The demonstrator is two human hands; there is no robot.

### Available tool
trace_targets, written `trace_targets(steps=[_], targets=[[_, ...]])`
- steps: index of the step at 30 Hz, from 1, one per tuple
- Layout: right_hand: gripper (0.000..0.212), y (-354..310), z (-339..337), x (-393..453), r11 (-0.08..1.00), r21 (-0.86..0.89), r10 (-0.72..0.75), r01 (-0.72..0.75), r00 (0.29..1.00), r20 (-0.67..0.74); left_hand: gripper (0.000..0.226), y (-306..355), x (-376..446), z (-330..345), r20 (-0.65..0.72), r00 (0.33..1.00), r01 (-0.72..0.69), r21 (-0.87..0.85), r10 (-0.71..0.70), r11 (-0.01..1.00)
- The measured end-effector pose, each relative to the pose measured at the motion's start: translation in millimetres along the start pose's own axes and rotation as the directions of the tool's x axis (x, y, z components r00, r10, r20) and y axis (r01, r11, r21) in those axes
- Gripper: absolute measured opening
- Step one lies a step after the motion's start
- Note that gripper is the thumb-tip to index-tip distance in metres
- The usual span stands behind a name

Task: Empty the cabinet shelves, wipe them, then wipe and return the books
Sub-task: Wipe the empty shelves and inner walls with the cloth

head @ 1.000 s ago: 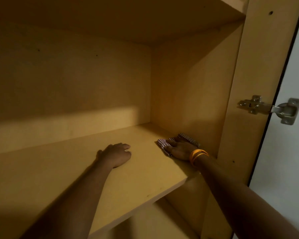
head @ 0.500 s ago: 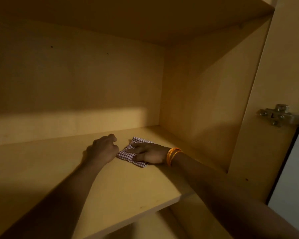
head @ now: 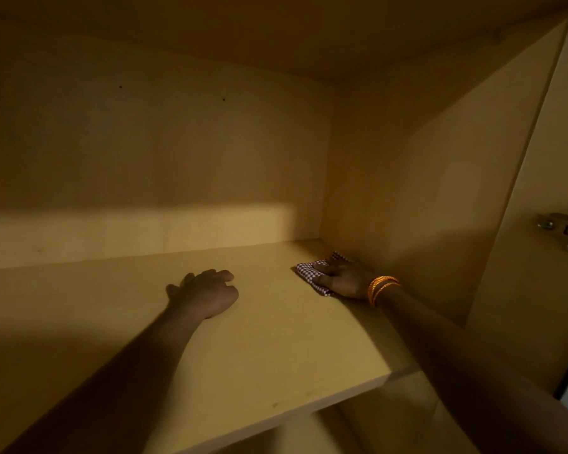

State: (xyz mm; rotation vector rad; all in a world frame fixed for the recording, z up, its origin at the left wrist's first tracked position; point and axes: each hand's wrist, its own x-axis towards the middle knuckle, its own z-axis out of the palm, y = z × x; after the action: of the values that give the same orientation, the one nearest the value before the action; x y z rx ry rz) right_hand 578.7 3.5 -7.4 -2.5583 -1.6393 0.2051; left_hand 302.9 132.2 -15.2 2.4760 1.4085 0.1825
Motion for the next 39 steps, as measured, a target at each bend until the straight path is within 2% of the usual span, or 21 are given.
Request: trace_targets(steps=[4, 8, 14, 21, 24, 27, 31, 36, 39], targets=[[0.066, -5, 2, 33, 0.994, 0.060, 0.094, -0.093, 0.995, -0.018, 0.055, -1, 1, -1, -0.007, 1.000, -0.001, 0.007, 0.001, 1.000], [0.067, -20, 0, 60, 0.989, 0.047, 0.139, -0.138, 0.990, -0.013, 0.055, -3, 1, 0, -0.001, 1.000, -0.013, 0.012, 0.013, 1.000], [0.064, -44, -6, 92, 0.994, 0.036, 0.104, -0.101, 0.990, -0.095, 0.053, -2, 1, 0, -0.031, 0.999, -0.018, -0.001, 0.018, 1.000], [0.054, -93, -5, 107, 0.998, 0.015, 0.062, -0.061, 0.996, -0.069, 0.055, -1, 4, 0, -0.032, 0.999, -0.002, -0.022, 0.001, 1.000], [0.068, -121, 5, 110, 0.996, 0.031, 0.086, -0.085, 0.994, -0.068, 0.059, -3, 6, -3, -0.061, 0.997, 0.040, -0.062, -0.044, 0.997], [0.076, -144, 14, 112, 1.000, 0.015, 0.003, -0.002, 0.999, -0.042, 0.067, -11, 4, -10, -0.044, 0.999, 0.014, -0.126, -0.020, 0.992], [0.083, -164, 24, 99, 0.974, -0.070, -0.212, 0.214, 0.977, 0.039, 0.069, -34, -5, -22, 0.053, 0.996, -0.056, -0.177, 0.067, 0.983], [0.067, -157, 24, 53, 0.905, -0.100, -0.401, 0.414, 0.907, 0.125, 0.069, -68, -23, -32, 0.089, 0.985, -0.139, -0.110, 0.149, 0.984], [0.061, -130, 17, 24, 0.873, -0.002, -0.477, 0.487, 0.856, 0.199, 0.069, -88, -36, -40, 0.089, 0.981, -0.171, -0.031, 0.173, 0.985]])
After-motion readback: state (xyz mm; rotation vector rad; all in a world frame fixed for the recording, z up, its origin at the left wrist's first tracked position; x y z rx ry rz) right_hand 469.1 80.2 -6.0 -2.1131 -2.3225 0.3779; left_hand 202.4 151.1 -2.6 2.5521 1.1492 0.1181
